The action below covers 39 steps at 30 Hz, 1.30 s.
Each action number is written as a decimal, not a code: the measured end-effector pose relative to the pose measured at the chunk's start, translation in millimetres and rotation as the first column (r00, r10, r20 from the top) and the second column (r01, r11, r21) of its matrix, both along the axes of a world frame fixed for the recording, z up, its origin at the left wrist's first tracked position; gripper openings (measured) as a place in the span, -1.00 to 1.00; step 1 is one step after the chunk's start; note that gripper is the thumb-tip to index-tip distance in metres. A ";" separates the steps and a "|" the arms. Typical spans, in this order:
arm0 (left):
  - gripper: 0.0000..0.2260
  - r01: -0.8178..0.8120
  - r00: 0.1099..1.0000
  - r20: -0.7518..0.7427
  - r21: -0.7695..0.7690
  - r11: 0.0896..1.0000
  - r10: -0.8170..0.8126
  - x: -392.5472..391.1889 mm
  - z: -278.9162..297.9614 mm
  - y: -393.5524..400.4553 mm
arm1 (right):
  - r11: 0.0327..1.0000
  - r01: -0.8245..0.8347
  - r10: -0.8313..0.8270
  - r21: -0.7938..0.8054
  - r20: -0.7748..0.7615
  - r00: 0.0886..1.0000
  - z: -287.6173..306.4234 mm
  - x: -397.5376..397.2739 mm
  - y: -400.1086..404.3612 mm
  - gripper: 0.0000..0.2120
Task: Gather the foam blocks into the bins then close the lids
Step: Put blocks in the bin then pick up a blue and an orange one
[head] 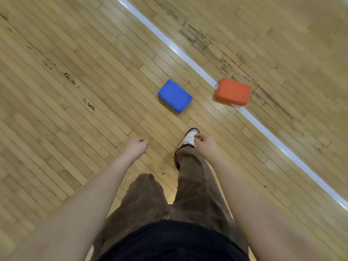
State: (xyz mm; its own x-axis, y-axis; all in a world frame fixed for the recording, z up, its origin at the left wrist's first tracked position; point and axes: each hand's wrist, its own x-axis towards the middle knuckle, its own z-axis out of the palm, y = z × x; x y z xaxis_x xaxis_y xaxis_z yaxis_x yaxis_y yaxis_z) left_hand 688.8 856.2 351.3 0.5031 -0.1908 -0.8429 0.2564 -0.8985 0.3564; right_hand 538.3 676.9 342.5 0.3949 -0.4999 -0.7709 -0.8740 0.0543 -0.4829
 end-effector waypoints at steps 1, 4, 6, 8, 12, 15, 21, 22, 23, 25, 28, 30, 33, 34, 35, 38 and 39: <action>-0.77 0.029 0.999 0.018 -0.021 0.999 -0.028 13.7 -3.2 -26.9 | 1.000 -0.003 0.003 -0.008 0.002 1.000 -3.0 13.2 -21.2 -0.69; -0.74 0.114 0.992 0.070 -0.097 0.989 -0.108 50.4 -19.9 -102.2 | 0.999 -0.015 0.016 -0.035 0.013 1.000 -18.4 55.4 -78.7 -0.70; -0.75 0.147 0.988 0.068 -0.105 0.984 -0.140 74.0 -44.6 -142.6 | 0.998 -0.026 0.027 -0.065 0.021 0.999 -38.3 82.3 -108.4 -0.70; -0.84 0.171 0.984 0.062 -0.125 0.977 -0.165 97.6 -81.4 -174.2 | 0.996 -0.053 0.054 -0.073 0.015 0.998 -69.1 109.1 -131.7 -0.70; -0.84 0.267 0.958 0.134 -0.104 0.958 -0.253 143.8 -179.5 -215.0 | 0.991 -0.097 0.097 -0.096 -0.002 0.995 -163.7 159.9 -166.1 -0.68; -0.69 0.371 0.911 0.226 -0.094 0.924 -0.344 175.3 -270.3 -229.2 | 0.982 -0.135 0.135 -0.131 -0.005 0.991 -255.0 189.6 -182.4 -0.64; -0.54 0.704 0.650 0.365 0.042 0.709 -0.667 206.0 -435.8 -260.2 | 0.923 -0.293 0.279 -0.249 -0.091 0.956 -427.9 209.9 -198.7 -0.42; -0.52 0.743 0.597 0.376 0.074 0.665 -0.709 208.2 -459.0 -266.0 | 0.907 -0.322 0.301 -0.271 -0.116 0.946 -450.4 210.5 -201.0 -0.37; -0.51 0.773 0.549 0.388 0.101 0.627 -0.740 209.9 -480.8 -271.0 | 0.896 -0.339 0.312 -0.287 -0.138 0.940 -472.1 210.5 -203.0 -0.31; -0.50 0.814 0.465 0.423 0.141 0.563 -0.778 213.2 -515.6 -278.5 | 0.877 -0.354 0.317 -0.325 -0.161 0.935 -506.9 210.4 -206.3 -0.23; -0.43 0.872 0.305 0.489 0.201 0.446 -0.817 217.9 -554.2 -284.9 | 0.841 -0.375 0.343 -0.389 -0.152 0.927 -545.6 208.3 -205.8 -0.20; -0.35 0.899 0.219 0.496 0.233 0.371 -0.840 220.8 -566.8 -286.5 | 0.838 -0.379 0.350 -0.393 -0.146 0.925 -559.2 207.0 -202.2 -0.17; -0.30 0.906 0.187 0.552 0.222 0.359 -0.813 225.7 -575.7 -286.2 | 0.840 -0.325 0.301 -0.435 -0.125 0.945 -571.0 208.1 -194.3 -0.18; -0.30 0.903 0.188 0.588 0.211 0.373 -0.786 227.0 -574.8 -284.6 | 0.824 -0.322 0.301 -0.466 -0.120 0.946 -570.2 208.2 -191.5 -0.18; -0.30 0.899 0.188 0.624 0.201 0.388 -0.758 226.8 -572.1 -281.7 | 0.815 -0.309 0.302 -0.490 -0.095 0.948 -568.9 207.6 -189.3 -0.19; -0.27 0.887 0.185 0.734 0.163 0.433 -0.654 224.3 -563.1 -264.3 | 0.907 -0.136 0.210 -0.399 0.149 0.966 -560.3 203.0 -182.9 -0.31; -0.26 0.885 0.171 0.764 0.159 0.438 -0.622 223.4 -561.3 -256.7 | 0.936 -0.061 0.154 -0.346 0.248 0.956 -559.4 200.4 -180.5 -0.38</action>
State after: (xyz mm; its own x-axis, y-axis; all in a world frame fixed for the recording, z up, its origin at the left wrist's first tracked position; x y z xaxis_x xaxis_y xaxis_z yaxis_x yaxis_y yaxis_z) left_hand 912.1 599.5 -209.9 0.2825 -0.9435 -0.1735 -0.9057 -0.3219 0.2759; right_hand 738.7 496.4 -216.9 0.6286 -0.6502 -0.4268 -0.7011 -0.2363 -0.6728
